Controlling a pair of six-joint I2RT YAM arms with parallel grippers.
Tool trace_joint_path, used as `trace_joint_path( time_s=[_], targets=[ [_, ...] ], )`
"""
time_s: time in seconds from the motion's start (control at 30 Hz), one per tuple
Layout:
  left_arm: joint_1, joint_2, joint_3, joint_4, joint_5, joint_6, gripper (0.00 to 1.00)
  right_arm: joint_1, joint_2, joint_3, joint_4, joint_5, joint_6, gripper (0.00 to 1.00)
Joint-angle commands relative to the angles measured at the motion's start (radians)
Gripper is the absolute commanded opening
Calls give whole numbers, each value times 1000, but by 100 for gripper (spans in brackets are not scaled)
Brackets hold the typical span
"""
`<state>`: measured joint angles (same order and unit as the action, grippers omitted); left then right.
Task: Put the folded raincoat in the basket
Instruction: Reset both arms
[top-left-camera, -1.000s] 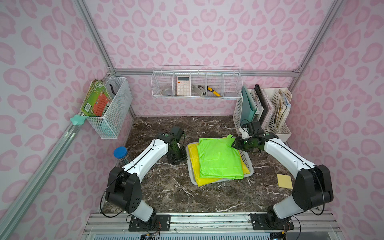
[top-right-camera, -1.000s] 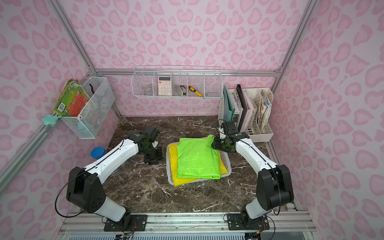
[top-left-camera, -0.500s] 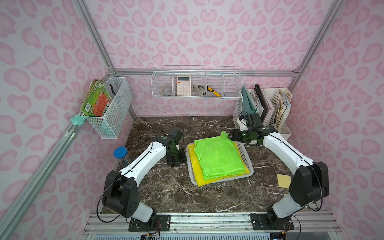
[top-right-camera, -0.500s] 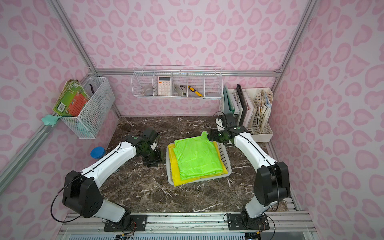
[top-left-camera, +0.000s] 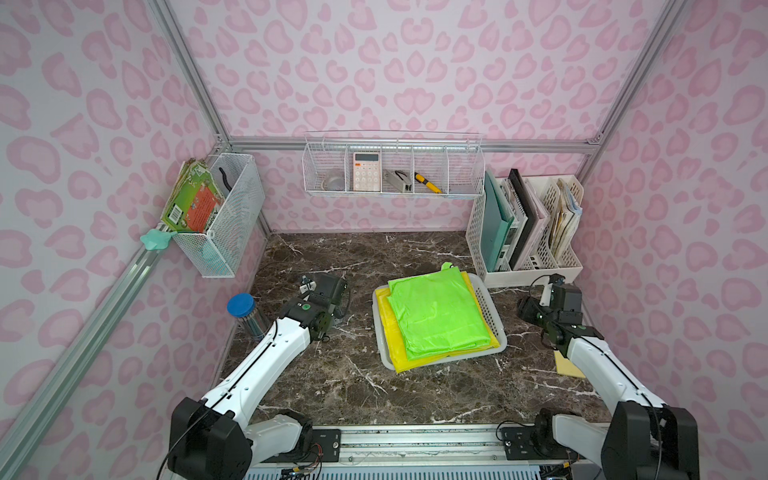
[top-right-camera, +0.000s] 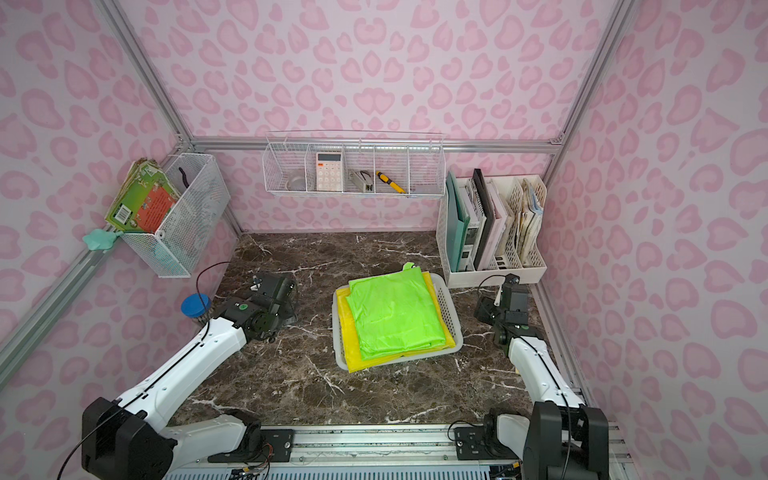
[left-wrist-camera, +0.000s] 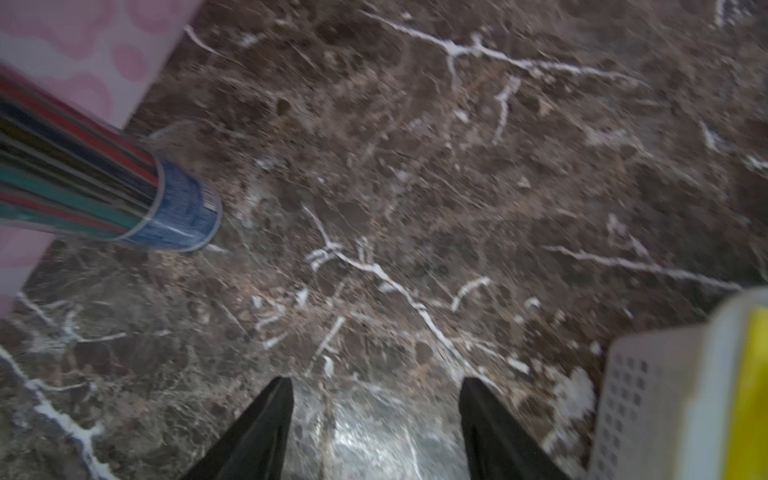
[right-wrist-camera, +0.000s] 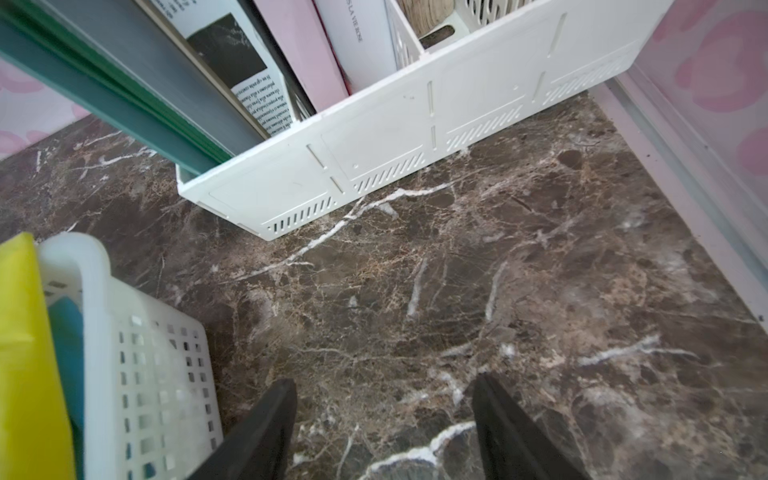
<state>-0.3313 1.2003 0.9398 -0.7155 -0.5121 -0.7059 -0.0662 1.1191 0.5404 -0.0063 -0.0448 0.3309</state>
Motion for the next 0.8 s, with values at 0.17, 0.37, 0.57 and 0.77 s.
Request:
trace_joint_path(
  time_s=[0.17, 0.37, 0.57, 0.77],
  targets=[
    [85, 20, -121, 478, -198, 330, 71, -3, -125, -331, 774, 152, -179, 77],
    [147, 28, -396, 1032, -65, 512, 71, -3, 52, -431, 1036, 198, -179, 76],
    [192, 192, -354, 1168, 25, 625, 69, -6, 229, -423, 1279, 219, -164, 76],
    [206, 148, -516, 1531, 178, 686, 72, 117, 468, -448, 1618, 244, -321, 78]
  ],
)
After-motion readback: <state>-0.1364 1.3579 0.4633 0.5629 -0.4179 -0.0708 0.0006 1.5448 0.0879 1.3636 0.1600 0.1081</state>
